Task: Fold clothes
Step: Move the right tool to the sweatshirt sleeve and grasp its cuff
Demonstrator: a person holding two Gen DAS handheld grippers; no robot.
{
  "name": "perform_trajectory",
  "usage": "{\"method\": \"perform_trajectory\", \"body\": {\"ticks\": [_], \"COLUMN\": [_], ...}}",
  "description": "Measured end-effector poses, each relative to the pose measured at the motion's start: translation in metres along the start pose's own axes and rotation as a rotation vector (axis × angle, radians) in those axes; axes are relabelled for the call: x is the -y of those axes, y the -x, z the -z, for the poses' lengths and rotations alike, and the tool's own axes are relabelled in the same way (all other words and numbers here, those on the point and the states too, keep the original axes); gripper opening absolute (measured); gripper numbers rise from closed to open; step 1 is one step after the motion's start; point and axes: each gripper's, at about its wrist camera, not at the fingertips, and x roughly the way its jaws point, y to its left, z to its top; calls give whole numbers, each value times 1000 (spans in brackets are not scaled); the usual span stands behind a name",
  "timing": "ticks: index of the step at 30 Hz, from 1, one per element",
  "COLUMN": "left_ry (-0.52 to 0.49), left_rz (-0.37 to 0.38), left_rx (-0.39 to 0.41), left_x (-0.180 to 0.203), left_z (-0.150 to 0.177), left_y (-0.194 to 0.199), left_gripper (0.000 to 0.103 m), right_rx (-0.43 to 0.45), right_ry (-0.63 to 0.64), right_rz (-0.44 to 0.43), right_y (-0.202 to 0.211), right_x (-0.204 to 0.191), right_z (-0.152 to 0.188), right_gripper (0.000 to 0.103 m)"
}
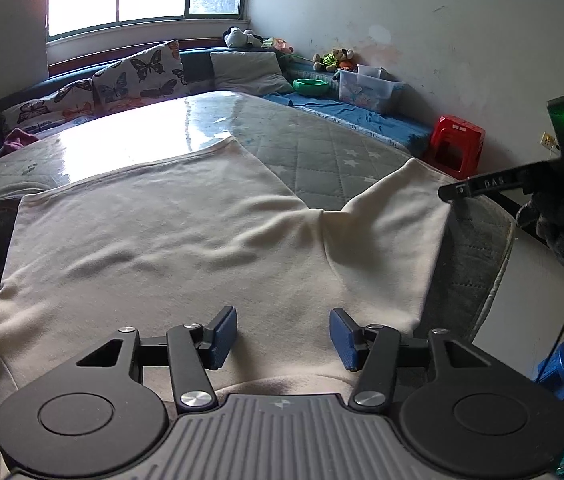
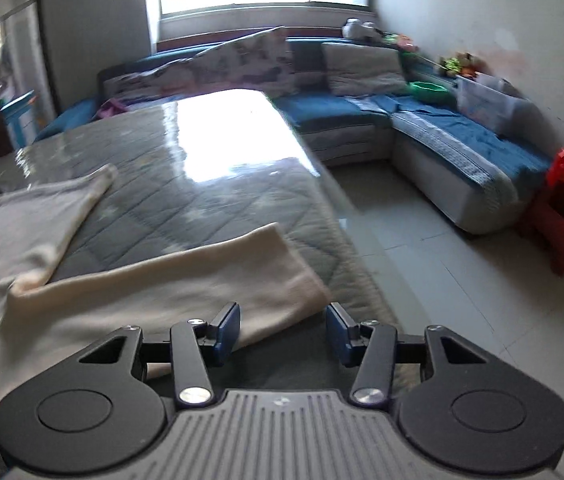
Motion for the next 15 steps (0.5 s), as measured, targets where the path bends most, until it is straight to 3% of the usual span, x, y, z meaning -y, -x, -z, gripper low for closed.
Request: {"method": "perform_trajectory", "body": {"ticks": [5,8,15], "left_ry": [-6,-9,-20], "left_rz": [-6,-13,-17], "left_rx": [-2,-2,11], "left_x": [1,1,1], "left_z": [0,-2,-7], "left_y": [-1,-2,-3], "left_gripper": [59,59,60], "right_rx": [20,24,95], "right_ry": [-30,-37,-30], "right_rz": [10,9,7], "right_y": [-7,-7,15], "right_x": [3,3,6], "right_z": [-3,-3,-7], "right_gripper": [34,13,8]}}
